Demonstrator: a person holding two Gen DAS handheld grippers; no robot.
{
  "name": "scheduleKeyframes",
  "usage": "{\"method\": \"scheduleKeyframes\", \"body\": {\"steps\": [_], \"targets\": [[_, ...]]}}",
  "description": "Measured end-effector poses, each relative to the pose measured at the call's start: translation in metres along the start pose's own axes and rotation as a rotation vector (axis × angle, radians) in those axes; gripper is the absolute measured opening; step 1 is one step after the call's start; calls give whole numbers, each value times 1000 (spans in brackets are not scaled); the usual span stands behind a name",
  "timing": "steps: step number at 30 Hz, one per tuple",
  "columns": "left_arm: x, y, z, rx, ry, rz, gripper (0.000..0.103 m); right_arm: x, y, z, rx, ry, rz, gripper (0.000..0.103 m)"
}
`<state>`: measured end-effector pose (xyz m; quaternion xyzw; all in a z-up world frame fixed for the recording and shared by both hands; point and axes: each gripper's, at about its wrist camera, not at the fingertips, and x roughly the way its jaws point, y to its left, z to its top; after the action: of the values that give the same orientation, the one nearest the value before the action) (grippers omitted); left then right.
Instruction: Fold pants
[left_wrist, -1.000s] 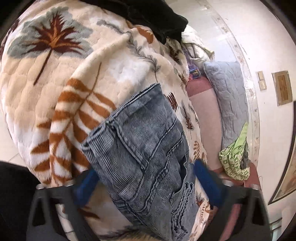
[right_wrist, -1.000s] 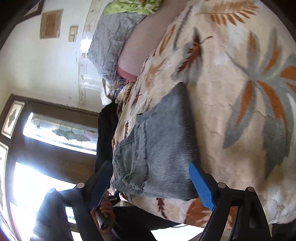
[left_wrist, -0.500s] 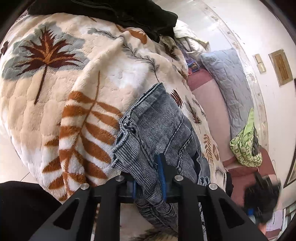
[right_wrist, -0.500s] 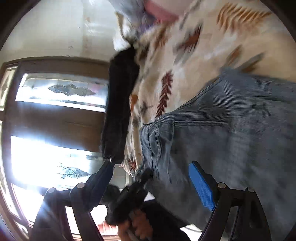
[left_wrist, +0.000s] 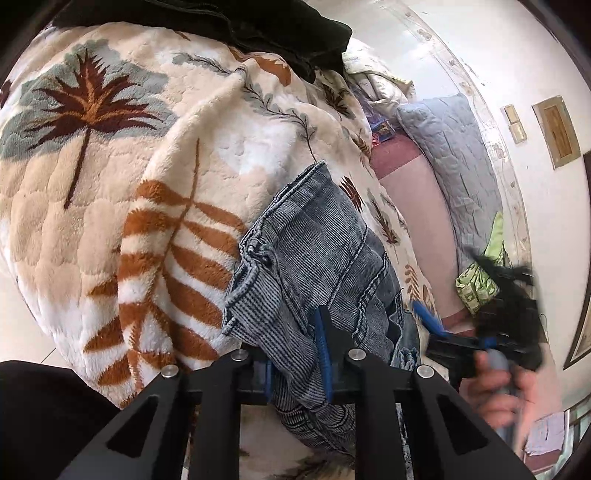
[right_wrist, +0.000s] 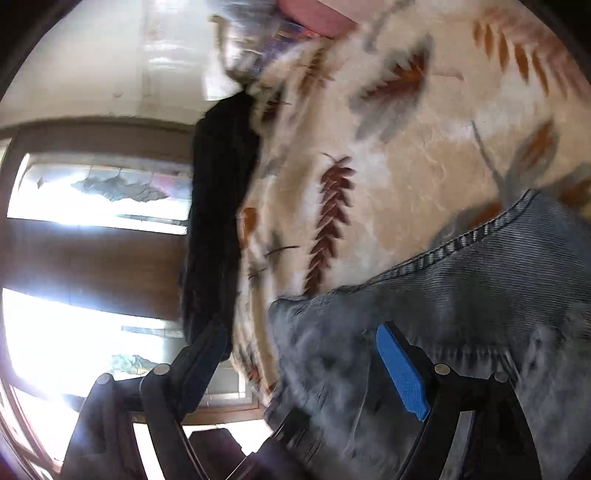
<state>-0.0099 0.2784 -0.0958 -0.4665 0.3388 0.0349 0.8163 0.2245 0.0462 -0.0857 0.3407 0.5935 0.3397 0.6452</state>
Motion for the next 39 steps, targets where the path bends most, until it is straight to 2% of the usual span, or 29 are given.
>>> {"method": "scheduleKeyframes", "body": {"steps": [1, 3, 5, 8, 9, 11, 12, 14, 17, 20, 21, 22, 24, 26, 27, 28, 30, 33, 36, 39], "targets": [[0, 0, 0, 2, -2, 2, 20, 21, -17, -2, 48, 81, -33, 86], [2, 0, 0, 5, -3, 12, 20, 17, -23, -2, 50, 32, -4, 85], [1, 1, -1, 5, -6, 12, 20, 1, -6, -3, 26, 27, 15, 85], [2, -1, -1, 14, -12, 25, 20, -20, 11, 2, -51, -43, -17, 85], [2, -1, -1, 18, -15, 29, 20, -23, 6, 7, -37, -58, -8, 86], [3, -3, -1, 27, -20, 39, 21, -4, -22, 17, 26, -35, -87, 87], [4, -3, -1, 30, -21, 40, 21, -1, -34, 19, 50, -35, -52, 87], [3, -5, -2, 45, -25, 48, 21, -16, -26, 16, 70, -41, -4, 87], [4, -6, -2, 61, -35, 57, 21, -53, -1, -1, -21, -54, 25, 87], [4, -9, -5, 72, -47, 73, 21, -80, -2, -30, -8, -60, 99, 91], [4, -10, -5, 78, -51, 79, 21, -78, -8, -41, 17, -58, 100, 96], [4, -12, -6, 82, -55, 85, 21, -61, -19, -52, 55, -12, 50, 101], [4, -14, -7, 94, -61, 96, 21, -24, -37, -58, 52, 96, -78, 103], [3, -16, -8, 106, -68, 110, 21, -33, -20, -59, 50, 72, -85, 103], [3, -17, -9, 117, -69, 116, 21, -45, -10, -60, 49, 80, 4, 103], [4, -19, -9, 130, -70, 127, 21, -59, -1, -61, 28, 58, 49, 101], [4, -24, -10, 155, -69, 154, 21, -98, 10, -70, -32, -24, 26, 102], [1, -35, -11, 191, -81, 187, 21, -150, 0, -90, -88, -116, 25, 102], [-4, -56, -15, 267, -111, 218, 21, -220, -42, -108, -119, -258, -41, 102], [-9, -82, -20, 351, -141, 253, 20, -262, -85, -121, -90, -357, -80, 102]]}}
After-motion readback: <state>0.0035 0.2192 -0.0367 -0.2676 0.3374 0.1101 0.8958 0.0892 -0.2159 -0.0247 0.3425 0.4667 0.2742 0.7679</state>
